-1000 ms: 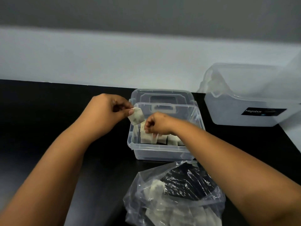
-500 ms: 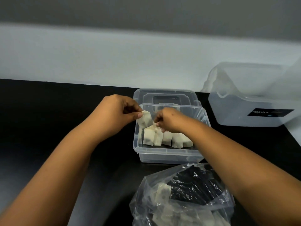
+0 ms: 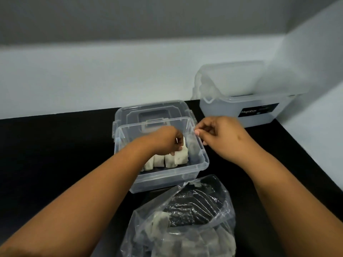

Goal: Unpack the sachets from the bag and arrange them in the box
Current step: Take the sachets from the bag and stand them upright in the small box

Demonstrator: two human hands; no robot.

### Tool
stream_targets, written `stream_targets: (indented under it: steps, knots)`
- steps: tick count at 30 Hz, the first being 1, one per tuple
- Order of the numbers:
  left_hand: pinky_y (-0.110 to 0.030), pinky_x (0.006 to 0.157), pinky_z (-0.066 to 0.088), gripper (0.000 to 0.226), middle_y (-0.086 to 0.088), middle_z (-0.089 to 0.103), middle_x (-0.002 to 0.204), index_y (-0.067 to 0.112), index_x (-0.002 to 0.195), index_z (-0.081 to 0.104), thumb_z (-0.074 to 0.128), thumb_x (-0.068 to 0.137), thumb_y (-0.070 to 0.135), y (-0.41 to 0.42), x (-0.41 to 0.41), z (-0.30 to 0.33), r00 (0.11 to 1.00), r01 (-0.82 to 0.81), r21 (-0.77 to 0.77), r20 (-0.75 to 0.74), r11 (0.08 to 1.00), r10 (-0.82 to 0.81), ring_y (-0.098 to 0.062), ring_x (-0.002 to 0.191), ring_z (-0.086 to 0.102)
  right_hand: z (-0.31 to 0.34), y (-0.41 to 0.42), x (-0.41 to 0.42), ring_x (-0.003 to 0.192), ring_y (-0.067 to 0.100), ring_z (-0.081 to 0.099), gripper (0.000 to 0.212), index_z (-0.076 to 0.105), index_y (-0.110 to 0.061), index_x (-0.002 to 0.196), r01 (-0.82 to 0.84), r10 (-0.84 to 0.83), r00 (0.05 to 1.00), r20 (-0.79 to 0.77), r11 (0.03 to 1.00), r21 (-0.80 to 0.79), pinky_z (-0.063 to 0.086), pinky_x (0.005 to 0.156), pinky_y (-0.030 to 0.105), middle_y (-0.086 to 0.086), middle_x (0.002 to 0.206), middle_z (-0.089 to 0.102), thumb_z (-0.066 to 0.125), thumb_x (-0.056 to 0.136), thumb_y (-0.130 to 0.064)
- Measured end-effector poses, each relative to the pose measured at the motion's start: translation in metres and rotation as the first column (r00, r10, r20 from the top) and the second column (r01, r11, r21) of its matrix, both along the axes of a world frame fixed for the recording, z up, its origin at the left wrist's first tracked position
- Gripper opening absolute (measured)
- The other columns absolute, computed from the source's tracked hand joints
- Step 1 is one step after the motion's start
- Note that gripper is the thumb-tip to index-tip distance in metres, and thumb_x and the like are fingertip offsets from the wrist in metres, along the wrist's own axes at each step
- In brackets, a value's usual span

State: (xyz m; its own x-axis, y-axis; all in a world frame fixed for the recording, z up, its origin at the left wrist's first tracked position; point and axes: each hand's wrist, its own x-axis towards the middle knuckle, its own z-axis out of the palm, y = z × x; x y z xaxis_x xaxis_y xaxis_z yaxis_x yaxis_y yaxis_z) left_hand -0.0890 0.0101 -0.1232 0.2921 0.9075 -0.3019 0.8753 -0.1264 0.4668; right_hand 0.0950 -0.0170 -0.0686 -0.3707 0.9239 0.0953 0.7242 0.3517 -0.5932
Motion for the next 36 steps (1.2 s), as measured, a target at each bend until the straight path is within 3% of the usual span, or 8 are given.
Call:
stream_targets:
  steps: [4,11,16,21,24,29,32,36]
  knots:
    - [-0.03,0.07,0.054,0.004,-0.001,0.069,0.079,0.014,0.092,0.061,0.064,0.09,0.017,0.016,0.013,-0.02,0.999,0.001,-0.123,-0.033,0.992,-0.005,-0.009,0.063,0.066,0.0,-0.014,0.021,0.071,0.0,0.065,0.008,0.072,-0.022,0.091,0.026,-0.026,0.999,-0.044,1.0,-0.013,0.045,0.064,0.008,-0.014,0.07,0.065,0.065,0.09,-0.025]
    - [-0.033,0.077,0.056,0.012,-0.005,0.067,0.083,0.006,0.1,0.062,0.065,0.09,0.012,0.018,0.016,-0.032,0.996,-0.091,-0.147,-0.034,0.985,0.087,-0.018,0.07,0.067,-0.006,-0.026,0.042,0.071,-0.005,0.064,0.008,0.072,-0.025,0.092,0.059,-0.066,0.995,-0.079,0.995,-0.083,0.045,0.064,0.003,-0.016,0.075,0.065,0.064,0.09,-0.027]
    - [-0.031,0.085,0.05,0.029,-0.005,0.067,0.11,0.012,0.112,0.065,0.065,0.089,0.029,0.011,0.007,-0.012,0.984,-0.054,0.045,-0.165,0.998,0.061,-0.019,0.096,0.062,-0.002,-0.034,0.041,0.074,-0.004,0.064,0.007,0.071,-0.028,0.093,0.01,-0.021,0.995,-0.098,0.994,-0.109,0.046,0.066,0.007,-0.014,0.08,0.068,0.065,0.09,-0.03]
    - [-0.025,0.073,0.046,0.025,0.011,0.065,0.096,0.023,0.104,0.066,0.06,0.09,0.042,-0.044,0.003,0.044,0.993,-0.114,0.188,0.003,0.975,0.116,-0.008,0.087,0.061,-0.001,-0.053,0.043,0.073,0.005,0.069,0.006,0.072,-0.027,0.09,-0.236,0.191,0.962,-0.196,0.942,-0.24,0.057,0.074,0.027,-0.006,0.081,0.072,0.068,0.087,-0.031]
    - [-0.021,0.068,0.047,0.02,0.016,0.065,0.087,0.03,0.097,0.067,0.06,0.087,0.046,-0.097,0.002,0.07,0.994,-0.078,0.199,0.087,0.977,0.062,0.0,0.08,0.06,-0.01,-0.067,0.045,0.078,0.004,0.068,0.009,0.072,-0.026,0.092,-0.393,0.368,0.919,-0.14,0.842,-0.37,0.057,0.076,0.026,-0.008,0.084,0.072,0.068,0.087,-0.032]
    - [-0.015,0.067,0.049,0.021,0.015,0.067,0.086,0.031,0.096,0.069,0.063,0.085,0.047,-0.167,-0.001,0.05,0.986,-0.007,0.094,0.166,0.996,-0.009,0.001,0.079,0.061,-0.053,-0.076,0.034,0.082,0.0,0.064,0.012,0.071,-0.027,0.097,-0.385,0.517,0.838,0.173,0.786,-0.484,0.054,0.081,0.028,-0.01,0.09,0.07,0.064,0.09,-0.033]
    - [-0.011,0.077,0.047,0.043,0.018,0.06,0.106,0.033,0.114,0.06,0.064,0.079,0.058,-0.196,0.003,0.013,0.994,0.028,0.027,0.109,0.999,-0.031,0.002,0.095,0.057,-0.08,-0.074,0.024,0.085,0.006,0.064,0.012,0.07,-0.024,0.097,-0.353,0.509,0.819,0.265,0.811,-0.467,0.052,0.083,0.03,-0.008,0.091,0.071,0.061,0.091,-0.029]
    - [-0.03,0.112,0.024,0.096,0.011,0.03,0.146,0.032,0.146,0.025,0.052,0.068,0.081,-0.226,0.026,-0.04,0.975,0.039,0.096,-0.222,0.995,-0.017,-0.011,0.135,0.026,-0.098,-0.073,0.013,0.086,0.011,0.063,0.013,0.07,-0.022,0.095,-0.314,0.495,0.806,0.325,0.822,-0.474,0.049,0.079,0.027,-0.006,0.091,0.07,0.057,0.092,-0.021]
